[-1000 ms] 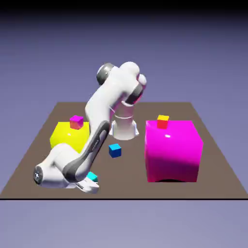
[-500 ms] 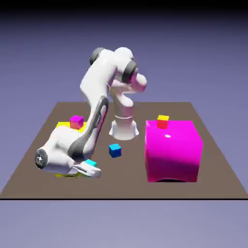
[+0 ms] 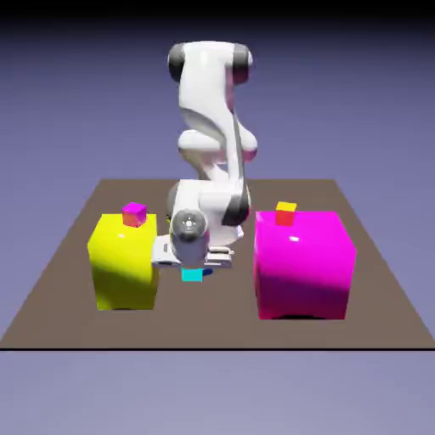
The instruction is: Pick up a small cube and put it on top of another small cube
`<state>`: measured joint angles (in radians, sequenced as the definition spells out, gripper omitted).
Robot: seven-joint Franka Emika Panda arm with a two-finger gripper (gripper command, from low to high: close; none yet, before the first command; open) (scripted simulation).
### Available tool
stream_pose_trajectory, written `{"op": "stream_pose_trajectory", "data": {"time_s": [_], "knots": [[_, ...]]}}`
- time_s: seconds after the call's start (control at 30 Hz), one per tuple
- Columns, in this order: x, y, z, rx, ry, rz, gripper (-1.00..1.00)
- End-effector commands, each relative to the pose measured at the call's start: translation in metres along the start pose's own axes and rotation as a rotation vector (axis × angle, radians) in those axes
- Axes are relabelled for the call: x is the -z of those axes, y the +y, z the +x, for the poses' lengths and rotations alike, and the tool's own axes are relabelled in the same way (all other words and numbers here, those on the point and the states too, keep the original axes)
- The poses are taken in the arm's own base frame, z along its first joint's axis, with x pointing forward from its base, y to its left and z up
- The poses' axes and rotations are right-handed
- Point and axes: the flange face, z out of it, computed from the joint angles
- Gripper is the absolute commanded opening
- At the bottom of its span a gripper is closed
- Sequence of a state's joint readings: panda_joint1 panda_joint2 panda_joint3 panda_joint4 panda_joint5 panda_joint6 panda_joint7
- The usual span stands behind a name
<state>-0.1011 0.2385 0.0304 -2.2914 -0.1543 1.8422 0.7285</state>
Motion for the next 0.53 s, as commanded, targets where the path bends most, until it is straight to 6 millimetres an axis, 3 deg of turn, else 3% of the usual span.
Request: {"op": "stream_pose_trajectory", "data": {"time_s": [0.0, 0.07, 0.17, 0.2, 0.23, 0.37, 0.4, 0.43, 0.47, 0.5], "knots": [[-0.012, 0.001, -0.008, 0.009, -0.008, -0.024, -1.00], [-0.035, 0.003, -0.026, 0.026, -0.029, -0.069, -1.00], [-0.084, 0.035, -0.045, -0.017, -0.230, -0.121, -1.00], [-0.089, 0.038, -0.047, -0.021, -0.251, -0.125, -1.00], [-0.089, 0.038, -0.047, -0.021, -0.251, -0.125, -1.00], [-0.149, 0.034, -0.050, -0.021, -0.251, -0.125, -1.00], [-0.152, 0.034, -0.051, -0.021, -0.251, -0.125, -1.00], [-0.152, 0.034, -0.051, -0.021, -0.251, -0.125, 1.00], [-0.152, 0.034, -0.051, -0.021, -0.251, -0.125, 1.00], [-0.138, 0.034, -0.049, -0.021, -0.250, -0.125, 1.00]]}}
